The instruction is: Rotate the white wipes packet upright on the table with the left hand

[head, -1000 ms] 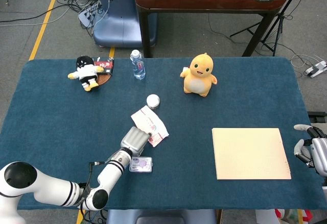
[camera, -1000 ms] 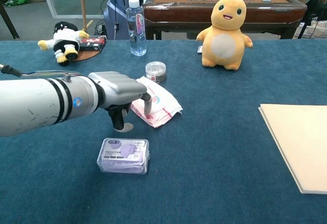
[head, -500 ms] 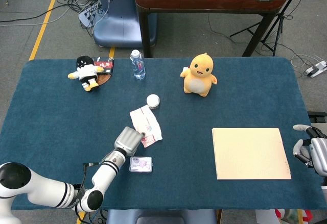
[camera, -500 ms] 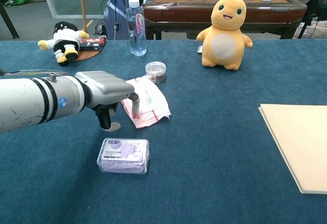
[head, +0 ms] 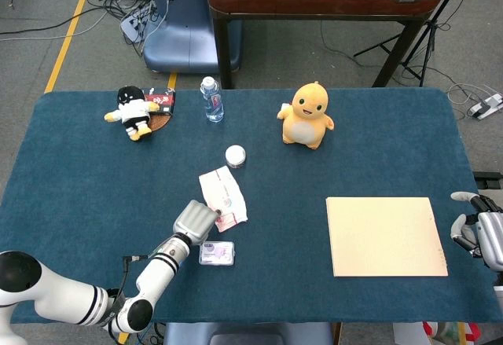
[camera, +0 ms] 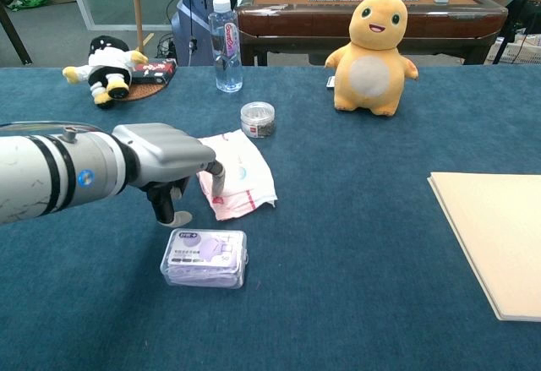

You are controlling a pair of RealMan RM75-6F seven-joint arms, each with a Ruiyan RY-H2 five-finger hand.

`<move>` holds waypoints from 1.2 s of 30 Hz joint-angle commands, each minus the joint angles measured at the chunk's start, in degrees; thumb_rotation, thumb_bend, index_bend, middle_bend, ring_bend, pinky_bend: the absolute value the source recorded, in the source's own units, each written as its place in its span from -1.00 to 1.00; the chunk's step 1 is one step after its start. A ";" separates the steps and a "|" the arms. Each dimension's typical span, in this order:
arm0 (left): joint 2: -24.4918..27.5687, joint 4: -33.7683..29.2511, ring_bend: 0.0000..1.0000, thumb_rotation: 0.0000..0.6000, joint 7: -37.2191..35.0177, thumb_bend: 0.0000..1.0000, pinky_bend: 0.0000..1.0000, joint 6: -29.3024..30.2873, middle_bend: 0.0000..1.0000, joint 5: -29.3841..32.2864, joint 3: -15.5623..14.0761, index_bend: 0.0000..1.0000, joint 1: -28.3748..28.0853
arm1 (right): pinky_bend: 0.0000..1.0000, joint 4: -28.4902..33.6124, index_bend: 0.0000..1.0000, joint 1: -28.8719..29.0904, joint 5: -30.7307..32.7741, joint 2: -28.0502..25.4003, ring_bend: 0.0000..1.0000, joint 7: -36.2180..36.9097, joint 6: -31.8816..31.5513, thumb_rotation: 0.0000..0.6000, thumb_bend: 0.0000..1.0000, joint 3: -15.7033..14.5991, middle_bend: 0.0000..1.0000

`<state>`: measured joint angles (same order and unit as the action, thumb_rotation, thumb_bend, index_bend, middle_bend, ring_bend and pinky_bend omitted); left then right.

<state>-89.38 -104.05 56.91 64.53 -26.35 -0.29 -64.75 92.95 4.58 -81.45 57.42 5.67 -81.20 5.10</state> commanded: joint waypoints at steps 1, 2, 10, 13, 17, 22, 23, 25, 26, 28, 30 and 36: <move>-0.11 -0.29 1.00 1.00 0.28 -0.21 1.00 0.03 1.00 -0.64 -0.40 -0.42 0.12 | -0.01 0.01 -0.41 -0.01 0.04 -0.03 -0.52 0.06 -0.01 1.00 -0.59 0.03 -0.40; -0.16 -0.38 1.00 1.00 0.41 -0.21 1.00 0.08 1.00 -0.77 -0.48 -0.42 0.13 | -0.01 0.01 -0.41 -0.02 0.05 -0.05 -0.52 0.09 -0.01 1.00 -0.59 0.03 -0.40; -0.12 -0.74 1.00 1.00 1.21 -0.21 1.00 0.91 1.00 -0.89 -0.81 -0.42 0.41 | -0.01 0.02 -0.41 -0.09 0.06 -0.16 -0.52 0.36 -0.14 1.00 -0.59 0.07 -0.40; -0.05 -0.47 1.00 1.00 1.56 -0.21 1.00 1.13 1.00 -1.53 -1.26 -0.42 0.61 | -0.01 -0.01 -0.41 -0.06 0.50 -0.09 -0.52 0.21 -0.01 1.00 -0.59 0.22 -0.40; 0.23 -0.64 1.00 1.00 1.35 -0.21 1.00 1.28 1.00 -1.92 -1.14 -0.42 0.92 | -0.01 0.09 -0.41 0.02 0.48 -0.06 -0.52 -0.02 0.16 1.00 -0.59 0.18 -0.40; 0.60 -0.42 1.00 1.00 1.48 -0.21 1.00 1.59 1.00 -2.31 -1.28 -0.41 1.31 | -0.01 0.07 -0.41 0.07 0.45 0.00 -0.52 -0.18 0.26 1.00 -0.59 0.14 -0.40; 0.62 -0.33 1.00 1.00 1.64 -0.21 1.00 1.72 1.00 -2.29 -1.37 -0.40 1.38 | -0.01 0.07 -0.41 0.07 0.46 0.00 -0.52 -0.18 0.25 1.00 -0.59 0.15 -0.40; 0.70 -0.20 1.00 1.00 1.74 -0.21 1.00 1.89 1.00 -2.21 -1.38 -0.39 1.53 | -0.01 0.08 -0.41 0.07 0.48 -0.01 -0.52 -0.16 0.25 1.00 -0.59 0.16 -0.40; 0.81 -0.22 1.00 1.00 1.70 -0.21 1.00 1.95 1.00 -2.25 -1.39 -0.38 1.67 | -0.01 0.07 -0.41 0.07 0.48 -0.01 -0.52 -0.14 0.26 1.00 -0.59 0.16 -0.40; 1.08 -0.46 1.00 1.00 1.42 -0.21 1.00 2.04 1.00 -2.63 -1.34 -0.38 1.95 | -0.01 0.06 -0.41 0.08 0.51 -0.01 -0.52 -0.18 0.29 1.00 -0.59 0.16 -0.40; 1.45 -0.87 1.00 1.00 1.17 -0.21 1.00 2.21 1.00 -3.37 -1.21 -0.38 2.13 | -0.01 0.02 -0.41 0.11 0.54 0.02 -0.52 -0.21 0.36 1.00 -0.59 0.15 -0.40; 4.21 -3.87 1.00 1.00 -0.49 -0.21 1.00 2.91 1.00 -6.58 -0.31 -0.38 2.86 | -0.01 0.05 -0.41 0.11 0.50 0.01 -0.52 -0.21 0.35 1.00 -0.59 0.14 -0.40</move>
<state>-85.95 -107.14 57.00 67.23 -32.19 -0.90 -62.18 93.00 4.70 -80.96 57.43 5.46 -80.85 5.25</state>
